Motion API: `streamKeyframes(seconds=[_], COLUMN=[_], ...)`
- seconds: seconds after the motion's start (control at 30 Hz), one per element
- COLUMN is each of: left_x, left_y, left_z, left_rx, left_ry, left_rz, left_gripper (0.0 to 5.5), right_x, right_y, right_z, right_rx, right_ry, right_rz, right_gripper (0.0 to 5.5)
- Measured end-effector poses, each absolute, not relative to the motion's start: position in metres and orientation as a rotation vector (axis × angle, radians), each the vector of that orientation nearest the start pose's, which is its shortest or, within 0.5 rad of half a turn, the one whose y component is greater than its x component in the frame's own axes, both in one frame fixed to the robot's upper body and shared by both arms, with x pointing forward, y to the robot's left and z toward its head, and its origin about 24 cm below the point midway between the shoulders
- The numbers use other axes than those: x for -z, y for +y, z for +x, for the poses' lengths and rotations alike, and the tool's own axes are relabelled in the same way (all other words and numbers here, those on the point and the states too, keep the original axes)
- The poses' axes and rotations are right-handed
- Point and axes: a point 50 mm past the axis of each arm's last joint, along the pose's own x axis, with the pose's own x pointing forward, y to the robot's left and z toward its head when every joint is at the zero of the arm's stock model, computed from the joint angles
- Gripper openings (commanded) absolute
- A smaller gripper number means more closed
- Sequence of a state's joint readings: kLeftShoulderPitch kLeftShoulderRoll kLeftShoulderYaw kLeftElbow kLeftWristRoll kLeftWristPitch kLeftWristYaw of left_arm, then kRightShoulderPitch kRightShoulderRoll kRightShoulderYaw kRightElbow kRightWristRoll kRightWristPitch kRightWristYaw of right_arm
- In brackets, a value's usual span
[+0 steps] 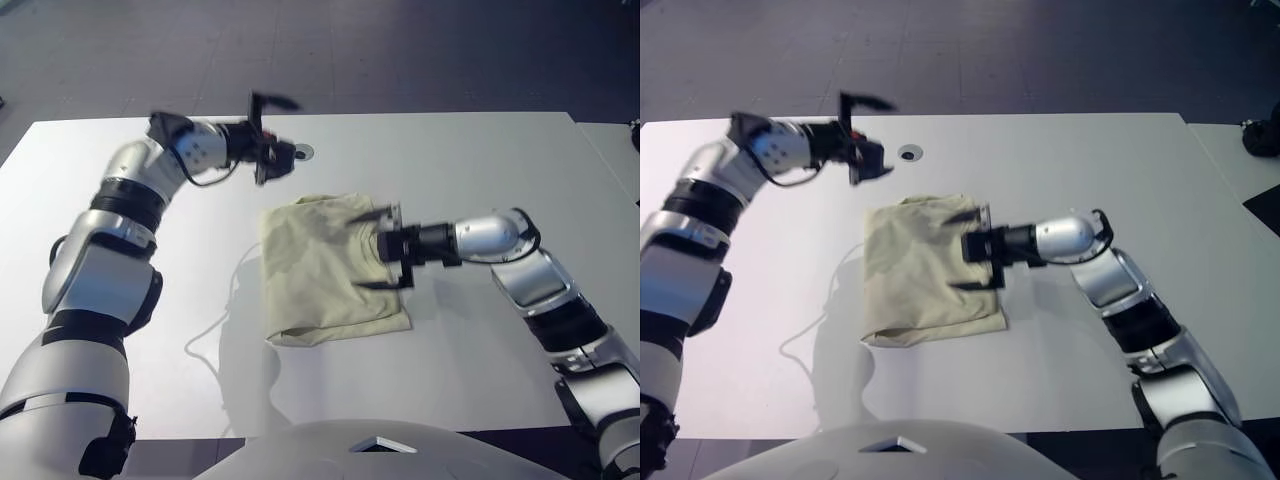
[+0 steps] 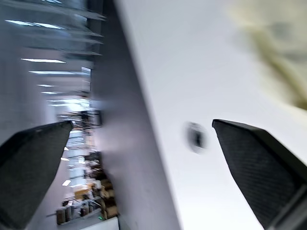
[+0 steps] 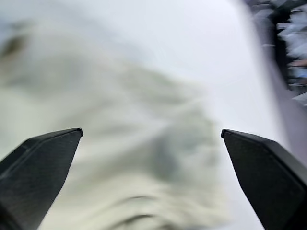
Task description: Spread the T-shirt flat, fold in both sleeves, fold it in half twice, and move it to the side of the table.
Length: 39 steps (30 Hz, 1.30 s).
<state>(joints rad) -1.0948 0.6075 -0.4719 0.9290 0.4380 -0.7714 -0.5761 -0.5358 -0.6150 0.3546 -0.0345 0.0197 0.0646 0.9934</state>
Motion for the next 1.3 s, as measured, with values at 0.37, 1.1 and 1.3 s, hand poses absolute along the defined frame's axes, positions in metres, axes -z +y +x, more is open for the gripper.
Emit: streamKeyframes(seconds=[0.37,1.1,1.3], left_x=[-0.139,-0.109,-0.096], left_y=[0.163,0.194,0.22], left_z=[0.329,0.203,0.164], left_rx=[0.897,1.048,1.175], left_ry=[-0.24,0.075,0.204], left_rz=[1.091,0.77,0.837], left_gripper=[5.39,5.39,5.39], right_x=[-0.108,-0.092,-0.065], right_y=[-0.139,-0.241,-0.248], right_z=[0.373,0.292,0.188], right_rx=[-0.771,-0.609,-0.83], right_ry=[0.07,0.047,0.256], right_rz=[-0.845,-0.791,-0.785], right_gripper=[5.38,5.38,5.38])
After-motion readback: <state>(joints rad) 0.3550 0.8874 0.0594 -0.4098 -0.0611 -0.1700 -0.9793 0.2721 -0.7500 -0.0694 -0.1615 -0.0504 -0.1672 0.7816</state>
